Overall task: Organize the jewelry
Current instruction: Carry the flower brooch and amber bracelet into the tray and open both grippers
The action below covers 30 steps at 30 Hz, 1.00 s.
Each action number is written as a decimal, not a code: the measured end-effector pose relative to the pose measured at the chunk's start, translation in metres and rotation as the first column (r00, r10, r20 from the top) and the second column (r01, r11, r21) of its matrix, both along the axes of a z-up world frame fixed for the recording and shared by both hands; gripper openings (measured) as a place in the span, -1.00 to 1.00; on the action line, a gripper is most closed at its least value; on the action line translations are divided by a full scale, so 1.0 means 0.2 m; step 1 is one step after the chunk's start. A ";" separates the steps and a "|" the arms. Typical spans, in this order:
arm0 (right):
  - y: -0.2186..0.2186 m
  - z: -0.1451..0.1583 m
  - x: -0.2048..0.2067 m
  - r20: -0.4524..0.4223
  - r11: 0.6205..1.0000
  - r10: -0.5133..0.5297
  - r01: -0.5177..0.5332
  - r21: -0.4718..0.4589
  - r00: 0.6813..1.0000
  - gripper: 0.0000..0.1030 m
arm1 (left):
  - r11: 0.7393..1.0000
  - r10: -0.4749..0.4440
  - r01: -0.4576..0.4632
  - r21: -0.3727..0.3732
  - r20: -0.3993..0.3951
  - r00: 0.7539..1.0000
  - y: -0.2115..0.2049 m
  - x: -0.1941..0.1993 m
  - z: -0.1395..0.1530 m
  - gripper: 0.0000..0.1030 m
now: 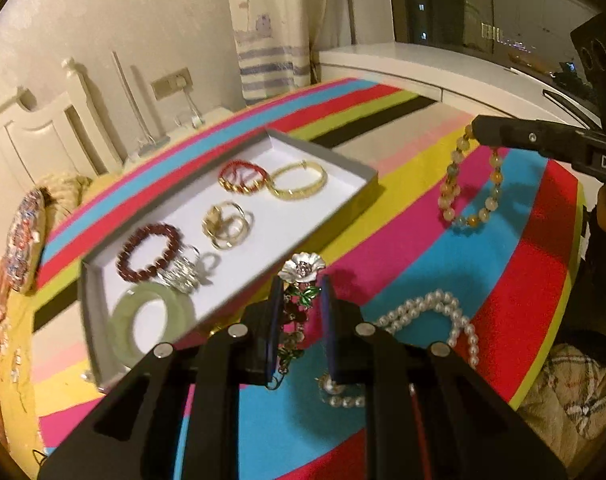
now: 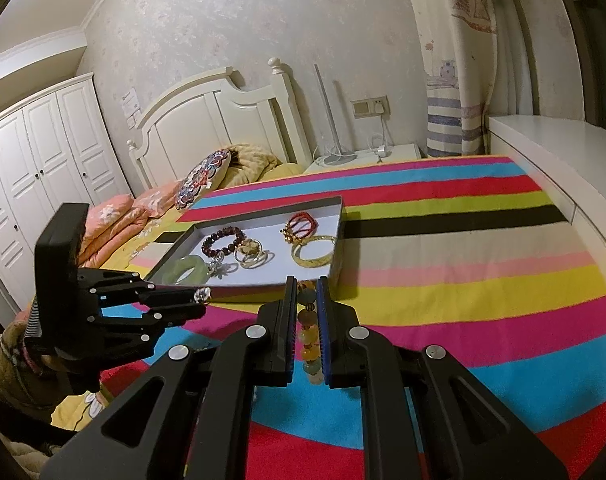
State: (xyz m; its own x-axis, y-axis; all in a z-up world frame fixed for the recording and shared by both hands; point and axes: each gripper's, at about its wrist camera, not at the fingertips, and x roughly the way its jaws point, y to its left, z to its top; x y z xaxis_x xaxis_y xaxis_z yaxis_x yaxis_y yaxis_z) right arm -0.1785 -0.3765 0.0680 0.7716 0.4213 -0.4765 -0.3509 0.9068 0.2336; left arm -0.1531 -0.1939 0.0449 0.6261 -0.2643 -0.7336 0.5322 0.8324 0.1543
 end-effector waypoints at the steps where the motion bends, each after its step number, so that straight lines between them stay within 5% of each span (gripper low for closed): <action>1: 0.01 0.01 0.00 0.004 1.000 0.004 -0.004 -0.005 1.000 -0.78 | 1.000 0.004 -0.004 0.002 0.006 1.000 0.00 0.00 0.01 -0.66; 20: 0.32 0.13 0.30 0.002 0.993 0.112 -0.111 -0.039 0.994 -0.78 | 0.987 0.158 -0.158 -0.011 0.060 0.986 0.15 0.18 0.14 -0.65; 30: 0.50 0.10 0.49 -0.048 0.987 0.154 -0.155 -0.033 0.987 -0.78 | 0.955 0.292 -0.290 -0.064 0.020 0.956 0.28 0.41 0.10 -0.65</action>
State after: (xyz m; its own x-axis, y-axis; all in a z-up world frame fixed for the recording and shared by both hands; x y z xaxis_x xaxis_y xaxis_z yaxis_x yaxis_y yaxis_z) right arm -0.0811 -0.2773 0.0887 0.6762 0.5154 -0.5264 -0.4774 0.8508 0.2197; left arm -0.0708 -0.1383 0.0658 0.7034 -0.1099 -0.7023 0.2614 0.9587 0.1117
